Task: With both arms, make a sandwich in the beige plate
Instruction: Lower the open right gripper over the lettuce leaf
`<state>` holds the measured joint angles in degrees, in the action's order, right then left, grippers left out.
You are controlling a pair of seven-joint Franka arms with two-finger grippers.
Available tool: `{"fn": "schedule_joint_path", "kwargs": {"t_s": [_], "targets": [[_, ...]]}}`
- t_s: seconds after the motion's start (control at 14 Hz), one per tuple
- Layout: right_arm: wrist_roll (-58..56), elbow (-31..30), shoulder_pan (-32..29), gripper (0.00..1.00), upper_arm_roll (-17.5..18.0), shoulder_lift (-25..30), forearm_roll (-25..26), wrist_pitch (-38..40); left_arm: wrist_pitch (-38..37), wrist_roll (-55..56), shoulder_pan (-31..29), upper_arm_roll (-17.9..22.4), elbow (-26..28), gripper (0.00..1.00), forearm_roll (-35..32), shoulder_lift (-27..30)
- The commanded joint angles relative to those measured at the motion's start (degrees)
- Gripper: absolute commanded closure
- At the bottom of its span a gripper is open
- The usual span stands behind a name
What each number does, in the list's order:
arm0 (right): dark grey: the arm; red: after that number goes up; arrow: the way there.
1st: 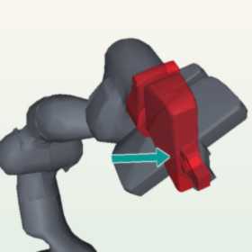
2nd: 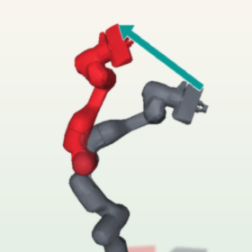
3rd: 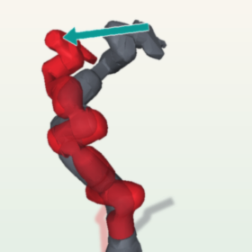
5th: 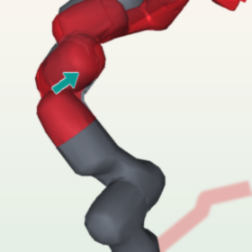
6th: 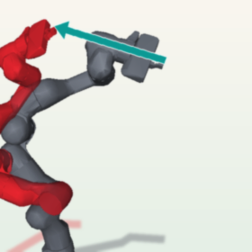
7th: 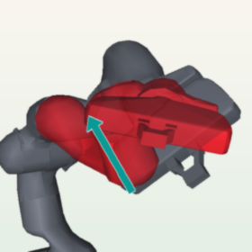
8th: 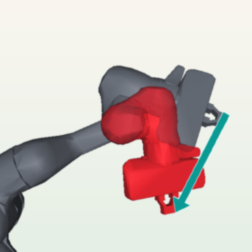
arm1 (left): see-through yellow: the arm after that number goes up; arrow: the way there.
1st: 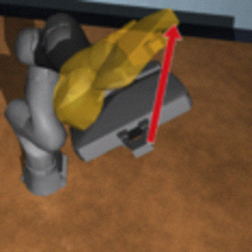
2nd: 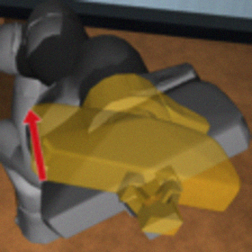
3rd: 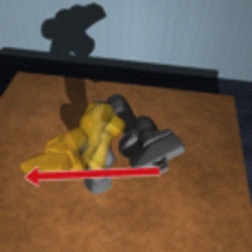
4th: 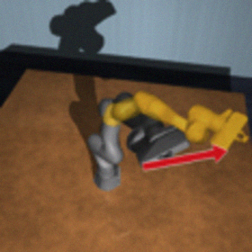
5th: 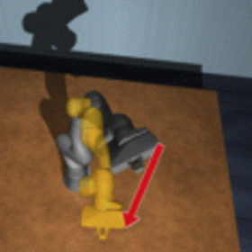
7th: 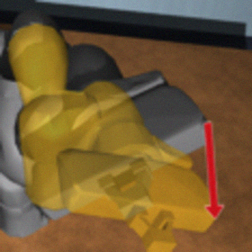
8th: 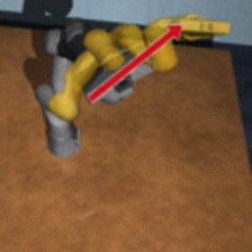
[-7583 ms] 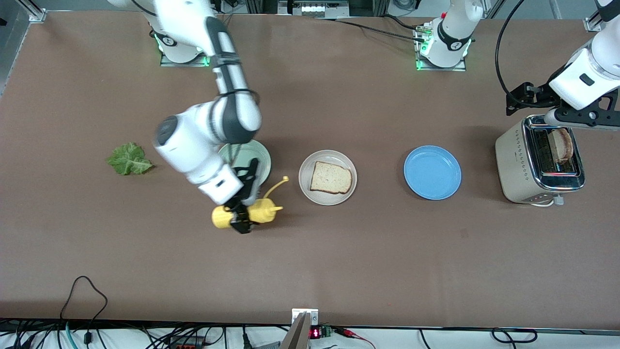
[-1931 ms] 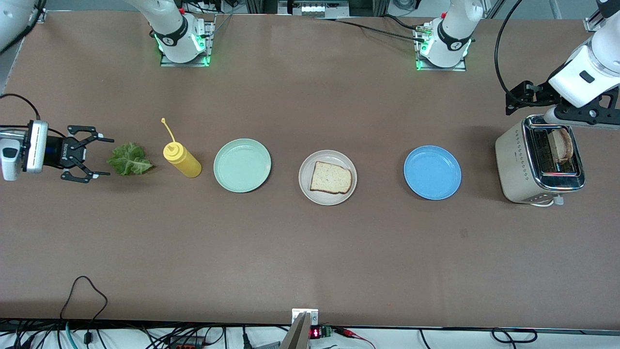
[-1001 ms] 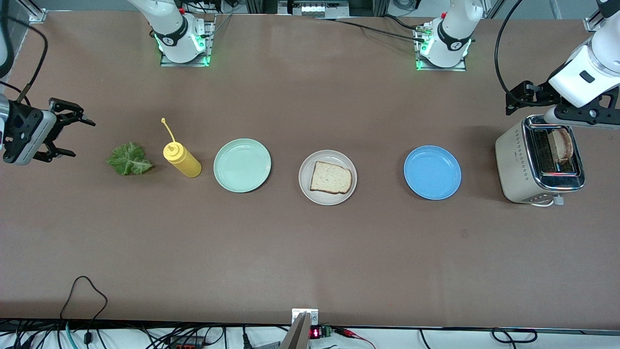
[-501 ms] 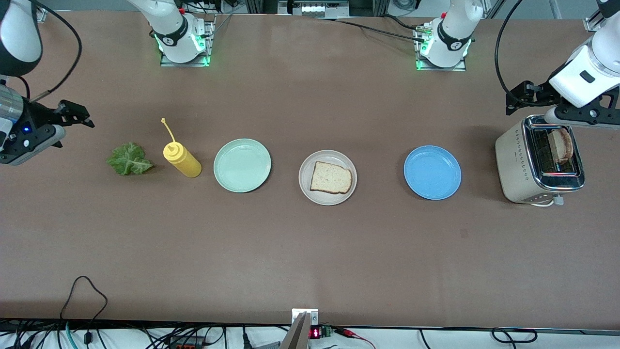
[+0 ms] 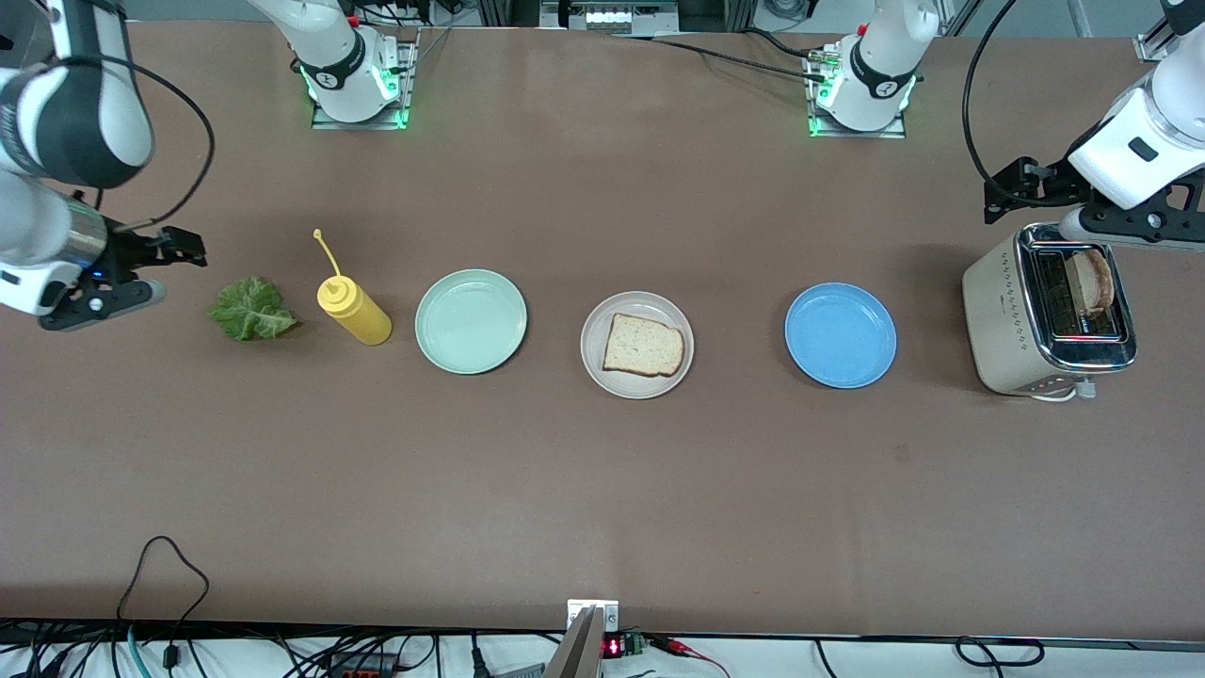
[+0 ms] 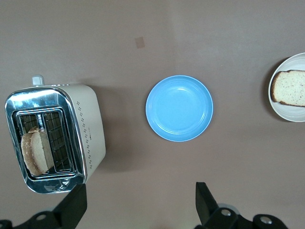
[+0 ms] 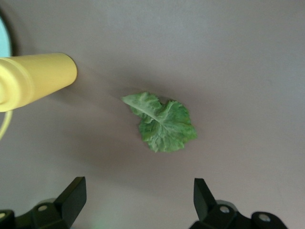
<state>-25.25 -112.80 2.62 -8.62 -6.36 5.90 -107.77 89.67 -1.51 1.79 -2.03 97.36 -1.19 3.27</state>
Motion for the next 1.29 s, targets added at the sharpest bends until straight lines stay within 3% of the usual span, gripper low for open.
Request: {"fn": "schedule_joint_path", "kwargs": {"t_s": [0.0,0.57,0.86,1.0,1.22], "targets": [[-1.19,-6.62,-0.51,0.00,0.27,0.39,1.57,-5.77,-0.99,-0.78,-0.29,0.01,-1.03,0.00,0.75,-0.11],[-43.69,-17.80,-4.20,0.00,0.19,-2.51,0.70,-26.95,-2.22,-0.69,-0.38,0.01,-2.08,0.00,0.75,-1.07],[-59.44,-17.80,-4.55,0.00,0.27,-6.90,-7.80,-32.31,-2.22,-0.60,-0.29,0.01,-2.26,0.00,0.74,-1.16],[-62.02,-17.80,-4.46,0.00,0.27,-9.71,-11.16,-34.87,-2.22,-0.69,-0.29,0.01,-2.35,0.00,0.75,-1.16],[-62.03,-17.89,-4.38,0.00,0.36,-13.05,-11.52,-39.79,-2.22,-0.60,-0.29,0.01,-2.52,0.00,0.75,-1.25]]}}
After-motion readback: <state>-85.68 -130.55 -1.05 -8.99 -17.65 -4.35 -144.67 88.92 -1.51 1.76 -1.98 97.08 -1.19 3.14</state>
